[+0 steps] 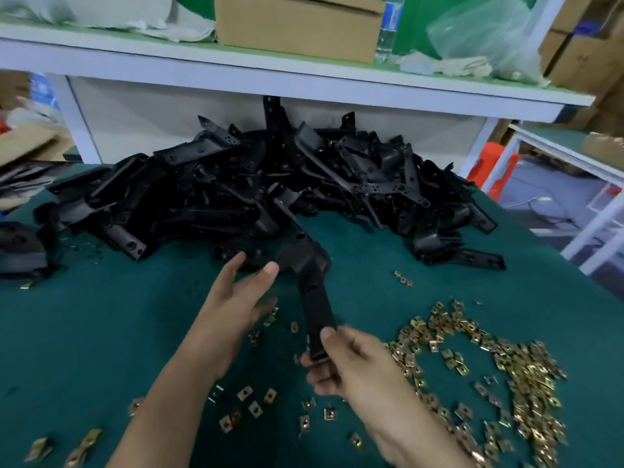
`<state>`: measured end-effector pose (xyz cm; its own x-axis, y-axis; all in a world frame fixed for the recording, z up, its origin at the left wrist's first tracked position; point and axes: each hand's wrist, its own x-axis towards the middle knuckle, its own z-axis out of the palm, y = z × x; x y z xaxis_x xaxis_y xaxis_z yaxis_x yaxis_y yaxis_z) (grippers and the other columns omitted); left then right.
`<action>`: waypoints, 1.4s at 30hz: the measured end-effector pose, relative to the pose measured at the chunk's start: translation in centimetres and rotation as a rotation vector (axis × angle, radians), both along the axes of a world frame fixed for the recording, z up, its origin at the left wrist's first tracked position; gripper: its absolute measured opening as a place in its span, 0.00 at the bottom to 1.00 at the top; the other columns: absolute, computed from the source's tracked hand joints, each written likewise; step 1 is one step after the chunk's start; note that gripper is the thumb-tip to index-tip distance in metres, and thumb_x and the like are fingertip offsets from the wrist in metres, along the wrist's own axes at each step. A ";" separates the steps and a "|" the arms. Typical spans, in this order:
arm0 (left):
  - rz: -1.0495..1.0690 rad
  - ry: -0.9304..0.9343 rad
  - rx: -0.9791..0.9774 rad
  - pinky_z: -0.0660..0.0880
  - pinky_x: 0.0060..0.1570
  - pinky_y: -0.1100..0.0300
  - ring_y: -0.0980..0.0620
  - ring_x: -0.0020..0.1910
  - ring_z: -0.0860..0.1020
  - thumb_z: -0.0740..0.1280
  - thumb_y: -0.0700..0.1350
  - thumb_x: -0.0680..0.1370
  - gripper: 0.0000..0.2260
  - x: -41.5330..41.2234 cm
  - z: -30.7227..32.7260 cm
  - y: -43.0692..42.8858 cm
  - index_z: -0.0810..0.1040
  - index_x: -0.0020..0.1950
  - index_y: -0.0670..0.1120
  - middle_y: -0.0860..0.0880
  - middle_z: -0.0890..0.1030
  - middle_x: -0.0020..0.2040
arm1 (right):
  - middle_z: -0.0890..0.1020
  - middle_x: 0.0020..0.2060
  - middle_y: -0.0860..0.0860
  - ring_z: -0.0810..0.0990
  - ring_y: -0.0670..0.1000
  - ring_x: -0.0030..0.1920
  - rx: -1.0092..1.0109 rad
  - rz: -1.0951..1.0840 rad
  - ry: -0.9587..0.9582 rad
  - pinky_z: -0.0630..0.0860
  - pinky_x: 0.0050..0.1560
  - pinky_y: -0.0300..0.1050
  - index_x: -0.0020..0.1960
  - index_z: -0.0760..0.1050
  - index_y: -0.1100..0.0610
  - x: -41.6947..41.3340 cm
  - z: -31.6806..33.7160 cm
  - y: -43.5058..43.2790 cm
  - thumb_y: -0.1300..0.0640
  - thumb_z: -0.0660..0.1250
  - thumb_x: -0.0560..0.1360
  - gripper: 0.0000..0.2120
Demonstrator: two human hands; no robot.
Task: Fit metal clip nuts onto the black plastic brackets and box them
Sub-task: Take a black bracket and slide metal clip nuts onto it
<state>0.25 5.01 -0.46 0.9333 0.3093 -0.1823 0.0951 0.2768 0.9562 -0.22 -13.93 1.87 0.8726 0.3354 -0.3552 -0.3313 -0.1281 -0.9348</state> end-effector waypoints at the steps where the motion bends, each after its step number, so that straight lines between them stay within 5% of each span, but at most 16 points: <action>1: -0.058 0.007 -0.033 0.76 0.64 0.47 0.53 0.58 0.84 0.79 0.64 0.66 0.42 -0.1 0.4 -0.7 0.64 0.76 0.65 0.55 0.84 0.60 | 0.85 0.35 0.54 0.80 0.48 0.30 0.036 0.009 0.025 0.77 0.32 0.41 0.54 0.76 0.68 -1.0 0.0 -0.4 0.57 0.58 0.84 0.14; 5: -0.052 -0.051 -0.115 0.83 0.52 0.54 0.48 0.59 0.83 0.74 0.51 0.72 0.20 -0.8 1.9 -3.9 0.82 0.63 0.49 0.47 0.85 0.59 | 0.85 0.37 0.54 0.79 0.50 0.31 0.092 0.110 0.060 0.77 0.35 0.43 0.53 0.77 0.64 -4.5 0.3 -1.4 0.56 0.59 0.84 0.13; 8: -0.016 -0.123 -0.189 0.83 0.47 0.57 0.48 0.58 0.84 0.69 0.49 0.75 0.17 -1.8 2.4 -5.5 0.81 0.63 0.47 0.47 0.85 0.59 | 0.87 0.43 0.51 0.82 0.48 0.35 -0.008 0.231 0.020 0.78 0.38 0.39 0.54 0.79 0.58 -6.3 0.9 -2.6 0.47 0.59 0.83 0.16; 11: -0.039 -0.112 -0.041 0.81 0.42 0.63 0.49 0.56 0.84 0.67 0.40 0.81 0.10 -3.4 2.3 -5.8 0.83 0.61 0.45 0.50 0.85 0.59 | 0.85 0.43 0.46 0.83 0.43 0.41 -0.236 0.140 -0.206 0.79 0.45 0.37 0.53 0.80 0.46 -6.8 0.1 -5.6 0.37 0.60 0.79 0.16; 14: -0.157 -0.026 0.076 0.77 0.37 0.64 0.55 0.45 0.83 0.63 0.31 0.81 0.20 -5.6 2.0 -5.9 0.83 0.62 0.52 0.51 0.86 0.57 | 0.74 0.56 0.36 0.73 0.42 0.60 -0.751 -0.048 -0.567 0.72 0.61 0.38 0.64 0.73 0.38 -5.3 -1.2 -10.2 0.37 0.63 0.77 0.17; 17: -0.317 -0.046 0.053 0.75 0.43 0.61 0.58 0.45 0.78 0.69 0.28 0.73 0.31 -7.8 1.1 -5.9 0.80 0.66 0.60 0.52 0.83 0.56 | 0.68 0.67 0.44 0.60 0.51 0.70 -1.118 0.037 -0.518 0.64 0.69 0.52 0.75 0.65 0.41 -4.2 -2.5 -12.8 0.35 0.66 0.75 0.31; 21: -0.404 -0.127 -0.276 0.76 0.40 0.60 0.51 0.44 0.75 0.75 0.33 0.59 0.36 -9.9 0.5 -6.4 0.80 0.68 0.45 0.46 0.78 0.52 | 0.77 0.63 0.44 0.68 0.52 0.65 -1.034 -0.040 -0.552 0.69 0.64 0.52 0.67 0.76 0.44 -4.1 -3.0 -12.8 0.40 0.72 0.73 0.24; 24: -0.449 -0.123 -0.643 0.73 0.41 0.55 0.48 0.46 0.71 0.77 0.42 0.64 0.33 -11.0 0.5 -6.8 0.77 0.69 0.36 0.43 0.74 0.53 | 0.80 0.56 0.43 0.73 0.50 0.60 -0.923 -0.073 -0.604 0.70 0.62 0.46 0.60 0.82 0.45 -3.9 -3.1 -13.0 0.47 0.77 0.72 0.17; 28: -0.483 -0.169 -0.939 0.70 0.48 0.55 0.48 0.49 0.71 0.74 0.48 0.77 0.25 -12.0 0.4 -7.1 0.76 0.67 0.34 0.43 0.75 0.53 | 0.80 0.48 0.42 0.77 0.45 0.50 -0.770 -0.142 -0.639 0.64 0.50 0.21 0.51 0.85 0.50 -3.8 -3.1 -13.2 0.57 0.78 0.71 0.09; 33: -0.192 -0.133 -0.531 0.80 0.39 0.58 0.51 0.36 0.78 0.89 0.49 0.55 0.26 -12.5 1.1 -7.7 0.87 0.48 0.43 0.46 0.79 0.42 | 0.80 0.42 0.37 0.76 0.44 0.47 -0.750 -0.223 -0.686 0.68 0.48 0.38 0.47 0.83 0.46 -3.9 -3.0 -12.7 0.57 0.75 0.74 0.06; 37: -0.066 -0.284 -0.385 0.75 0.60 0.49 0.50 0.51 0.79 0.85 0.50 0.64 0.16 -12.9 1.7 -8.1 0.85 0.48 0.50 0.51 0.81 0.50 | 0.82 0.38 0.36 0.79 0.35 0.41 -0.652 -0.284 -0.601 0.70 0.36 0.26 0.44 0.80 0.44 -3.7 -3.0 -12.6 0.54 0.73 0.75 0.06; 39: 0.012 -0.332 -0.316 0.70 0.54 0.51 0.54 0.49 0.79 0.77 0.46 0.72 0.07 -13.2 1.9 -8.4 0.86 0.49 0.53 0.54 0.81 0.51 | 0.82 0.37 0.37 0.79 0.34 0.43 -0.598 -0.301 -0.579 0.70 0.37 0.26 0.43 0.80 0.44 -3.6 -2.9 -12.7 0.53 0.75 0.75 0.06; 42: 0.077 -0.325 -0.295 0.76 0.42 0.61 0.58 0.42 0.78 0.84 0.53 0.64 0.19 -13.7 2.5 -8.6 0.87 0.52 0.52 0.54 0.82 0.50 | 0.83 0.37 0.38 0.79 0.36 0.42 -0.531 -0.342 -0.591 0.71 0.39 0.26 0.44 0.83 0.43 -3.8 -2.7 -12.7 0.54 0.75 0.74 0.05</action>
<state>-13.50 -3.59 2.04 0.9332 0.3585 0.0259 -0.2287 0.5366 0.8122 -3.97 -26.61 -0.83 0.9862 -0.0611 0.1539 0.0905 -0.5789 -0.8104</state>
